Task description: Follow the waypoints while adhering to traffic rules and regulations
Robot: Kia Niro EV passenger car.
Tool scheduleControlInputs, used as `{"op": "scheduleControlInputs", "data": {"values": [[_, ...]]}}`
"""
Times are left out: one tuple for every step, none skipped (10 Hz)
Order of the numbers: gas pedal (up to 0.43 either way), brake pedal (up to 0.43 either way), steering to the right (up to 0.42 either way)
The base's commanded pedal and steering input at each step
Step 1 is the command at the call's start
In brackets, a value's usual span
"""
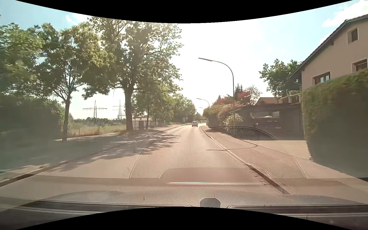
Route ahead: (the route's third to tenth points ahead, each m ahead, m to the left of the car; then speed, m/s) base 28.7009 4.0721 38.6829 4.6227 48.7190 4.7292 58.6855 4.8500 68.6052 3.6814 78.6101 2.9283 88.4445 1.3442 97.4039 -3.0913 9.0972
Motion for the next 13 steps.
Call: {"op": "scheduleControlInputs", "data": {"values": [[0.059, 0.006, -0.002], [0.059, 0.006, -0.002], [0.059, 0.006, -0.002], [0.059, 0.006, -0.002], [0.059, 0.006, -0.002], [0.059, 0.006, -0.002], [0.059, 0.006, -0.002], [0.059, 0.006, -0.002], [0.059, 0.006, -0.002], [0.059, 0.006, -0.002], [0.047, 0.006, -0.002], [0.047, 0.006, -0.003], [0.047, 0.006, -0.002]]}}
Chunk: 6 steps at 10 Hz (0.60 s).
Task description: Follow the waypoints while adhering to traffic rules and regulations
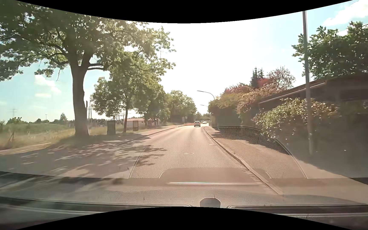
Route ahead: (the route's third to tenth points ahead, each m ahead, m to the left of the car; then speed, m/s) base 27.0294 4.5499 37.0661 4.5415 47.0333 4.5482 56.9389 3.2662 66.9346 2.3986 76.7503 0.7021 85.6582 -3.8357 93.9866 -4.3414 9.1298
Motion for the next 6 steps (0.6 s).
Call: {"op": "scheduleControlInputs", "data": {"values": [[0.039, 0.006, -0.002], [0.039, 0.006, -0.002], [0.039, 0.006, -0.002], [0.039, 0.006, -0.002], [0.039, 0.006, -0.002], [0.039, 0.006, -0.002]]}}
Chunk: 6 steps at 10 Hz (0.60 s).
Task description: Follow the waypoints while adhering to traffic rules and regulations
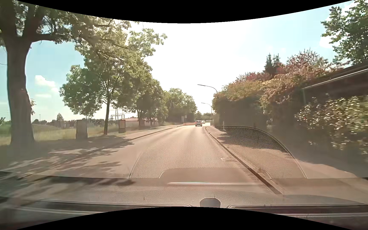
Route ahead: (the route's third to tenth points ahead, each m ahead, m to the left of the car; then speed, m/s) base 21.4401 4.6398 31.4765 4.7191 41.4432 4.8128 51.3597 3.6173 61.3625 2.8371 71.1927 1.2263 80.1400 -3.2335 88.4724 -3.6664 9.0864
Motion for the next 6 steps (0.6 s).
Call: {"op": "scheduleControlInputs", "data": {"values": [[0.039, 0.006, -0.002], [0.039, 0.006, -0.001], [0.02, 0.006, -0.001], [0.008, 0.006, -0.001], [0.0, 0.006, 0.0], [0.0, 0.006, 0.001]]}}
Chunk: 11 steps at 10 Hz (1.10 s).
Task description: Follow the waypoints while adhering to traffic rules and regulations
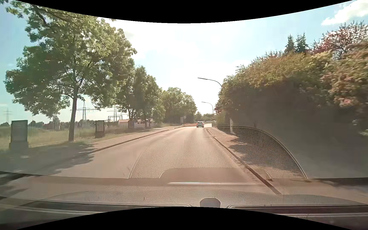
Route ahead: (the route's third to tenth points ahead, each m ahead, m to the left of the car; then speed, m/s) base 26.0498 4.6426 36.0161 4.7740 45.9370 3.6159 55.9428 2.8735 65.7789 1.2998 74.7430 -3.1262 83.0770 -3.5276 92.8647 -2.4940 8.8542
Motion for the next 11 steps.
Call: {"op": "scheduleControlInputs", "data": {"values": [[0.0, 0.006, 0.001], [0.0, 0.006, 0.001], [0.0, 0.006, 0.002], [0.0, 0.006, 0.002], [0.0, 0.006, 0.002], [0.0, 0.006, 0.002], [0.0, 0.006, 0.002], [0.0, 0.006, 0.002], [0.0, 0.006, 0.002], [0.0, 0.006, 0.002], [0.0, 0.006, 0.002]]}}
